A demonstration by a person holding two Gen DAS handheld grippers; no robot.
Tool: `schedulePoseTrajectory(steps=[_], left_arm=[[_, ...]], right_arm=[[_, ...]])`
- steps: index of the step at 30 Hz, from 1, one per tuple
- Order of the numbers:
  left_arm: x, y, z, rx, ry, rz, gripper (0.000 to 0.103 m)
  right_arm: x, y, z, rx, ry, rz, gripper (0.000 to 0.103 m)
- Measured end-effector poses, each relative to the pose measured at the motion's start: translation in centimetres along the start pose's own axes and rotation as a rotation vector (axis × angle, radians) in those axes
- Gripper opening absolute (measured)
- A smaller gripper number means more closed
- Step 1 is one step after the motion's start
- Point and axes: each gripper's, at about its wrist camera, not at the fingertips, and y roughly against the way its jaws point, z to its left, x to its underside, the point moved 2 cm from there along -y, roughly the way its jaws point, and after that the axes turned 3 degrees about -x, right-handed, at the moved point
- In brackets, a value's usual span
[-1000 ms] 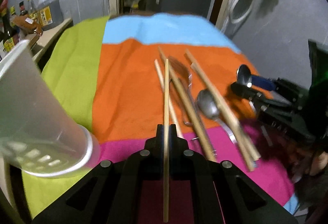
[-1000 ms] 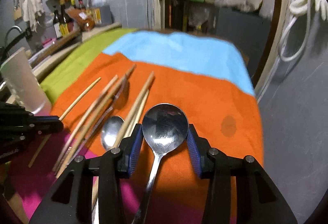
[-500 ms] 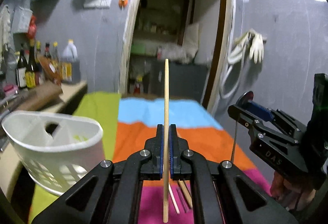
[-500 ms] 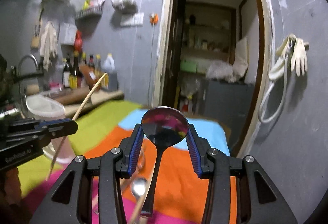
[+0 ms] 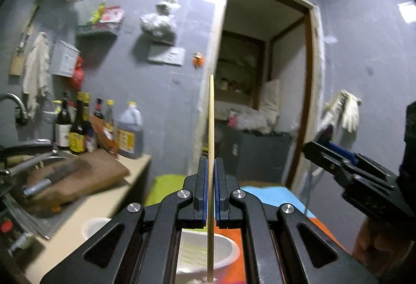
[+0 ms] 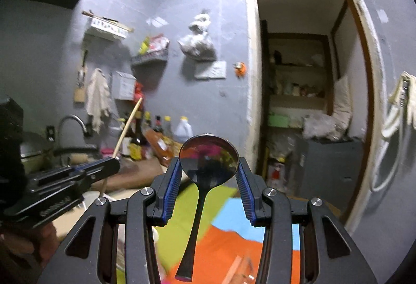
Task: Organize utensils
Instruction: 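Lower chopstick and spoon into the white caddy and open both tools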
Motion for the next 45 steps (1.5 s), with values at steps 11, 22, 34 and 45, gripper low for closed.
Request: schedulePoseTrajectory(steps=[11, 22, 34, 45], left_arm=[[-0.6, -0.9, 9.7, -0.088, 0.165, -0.084, 0.003], [3.2, -2.0, 11.4, -0.134, 0.244, -0.057, 0.002], [6.2, -1.6, 9.6, -0.174, 0.171, 0.014, 0.003], [7.3, -0.9, 9.2, -0.151, 0.168, 0.088, 0.004]], right_arm=[[-0.6, -5.0, 5.1, -0.092, -0.034, -0.024, 0.04], [3.8, -7.8, 6.7, -0.06, 0.006, 0.025, 0.04], [7.5, -8.8, 6.1, -0.059, -0.004, 0.131, 0.041], [8.8, -8.4, 6.5, -0.11, -0.02, 0.181, 0.043]])
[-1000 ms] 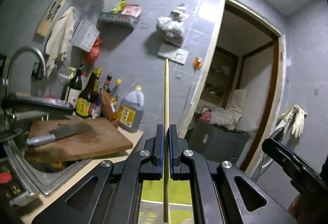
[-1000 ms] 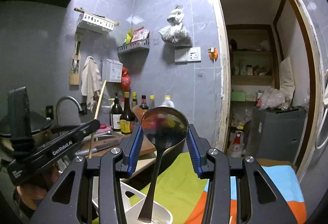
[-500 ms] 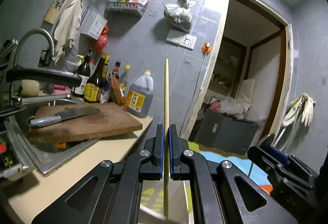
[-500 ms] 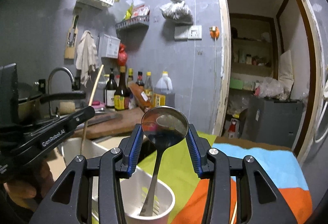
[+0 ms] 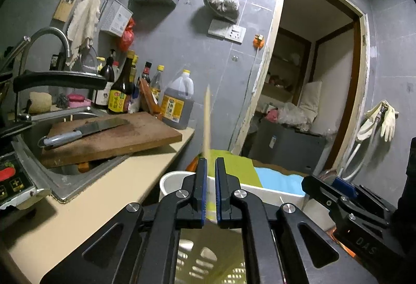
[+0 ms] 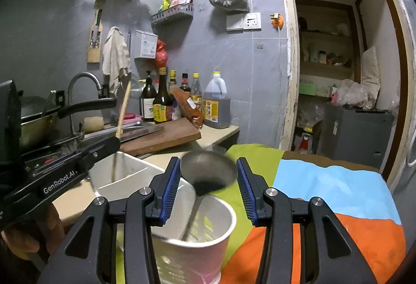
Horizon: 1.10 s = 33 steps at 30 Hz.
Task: Organize utensils
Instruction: 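Lower chopstick and spoon into the white caddy and open both tools, then move both open tools back over the remaining utensils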
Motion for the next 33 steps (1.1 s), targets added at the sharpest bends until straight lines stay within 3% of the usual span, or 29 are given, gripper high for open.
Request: schedulePoseTrajectory(steps=[10, 13, 22, 28, 33], left_arm=[[-1.0, 1.5, -0.9, 0.023, -0.003, 0.007, 0.031], [-1.7, 2.3, -1.9, 0.027, -0.018, -0.007, 0.05], [-2.5, 4.5, -7.3, 0.076, -0.133, -0.061, 0.087], [-1.6, 5.4, -11.3, 0.151, -0.187, -0.065, 0.094], [-0.2, 5.5, -13.9, 0.216, -0.21, -0.025, 0.094]], right_arm=[[-0.8, 2.0, -0.7, -0.02, -0.033, -0.062, 0.047], [-1.6, 3.4, -1.5, -0.006, -0.045, -0.098, 0.055], [-3.2, 10.3, -6.1, 0.129, -0.079, -0.208, 0.086], [-2.9, 14.8, -8.6, 0.21, -0.099, -0.238, 0.101], [-1.8, 17.4, -10.1, 0.275, -0.08, -0.213, 0.103]])
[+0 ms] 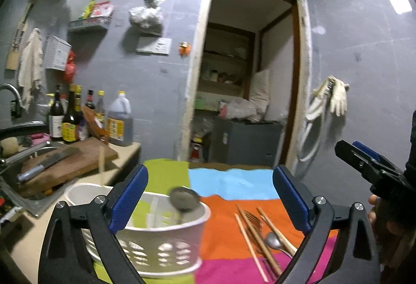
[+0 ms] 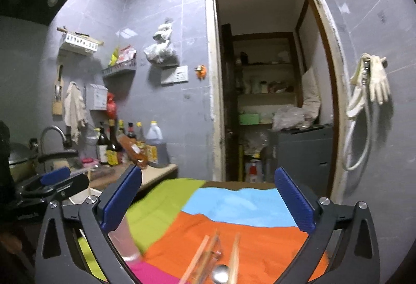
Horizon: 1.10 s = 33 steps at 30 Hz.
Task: Organize utensils
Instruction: 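Move both open tools back over the remaining utensils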
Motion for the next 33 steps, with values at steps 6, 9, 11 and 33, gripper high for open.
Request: schedulePoseTrajectory(steps=[6, 9, 11, 33], left_arm=[[1.9, -1.5, -3.5, 0.046, -0.073, 0.088, 0.094], [3.2, -2.4, -4.8, 0.059, -0.108, 0.13, 0.094], [4.0, -3.0, -5.4, 0.069, -0.12, 0.157, 0.094], [9.7, -9.4, -8.1, 0.114, -0.215, 0.487, 0.074]], right_arm=[[1.8, 0.5, -2.4, 0.056, 0.011, 0.072, 0.103], [3.3, 0.2, -3.7, 0.068, -0.002, 0.132, 0.103], [4.2, 0.0, -4.4, 0.071, -0.011, 0.165, 0.103], [11.6, -5.6, -8.5, -0.003, -0.112, 0.608, 0.055]])
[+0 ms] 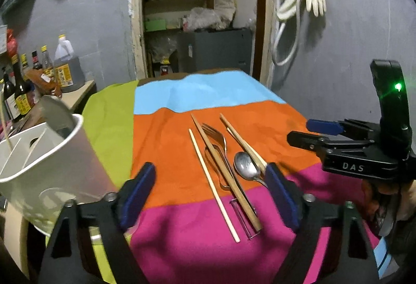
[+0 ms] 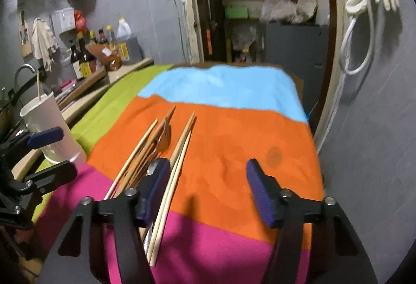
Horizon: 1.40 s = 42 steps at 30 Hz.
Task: Organize utensils
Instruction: 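Move both open tools back over the remaining utensils, then grasp a chopstick with the left tool while the right tool grasps another chopstick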
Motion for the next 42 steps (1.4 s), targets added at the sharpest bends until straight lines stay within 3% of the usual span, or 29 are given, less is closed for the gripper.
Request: schedulePoseTrajectory(steps=[7, 15, 31, 42], left_arm=[[0.0, -3.4, 0.4, 0.016, 0.011, 0.122, 0.043], [0.3, -6.9, 1.4, 0.033, 0.059, 0.243, 0.025], [-0.1, -9.3, 2.9, 0.043, 0.136, 0.334, 0.017], [-0.7, -10.8, 2.8, 0.041, 0.12, 0.392, 0.016]], right_arm=[[0.1, -2.2, 0.5, -0.053, 0.017, 0.086, 0.034], [0.3, -4.4, 0.9, -0.091, 0.025, 0.178, 0.023], [-0.8, -6.7, 1.4, -0.072, 0.051, 0.239, 0.018], [-1.8, -9.1, 1.6, -0.072, 0.034, 0.308, 0.012]])
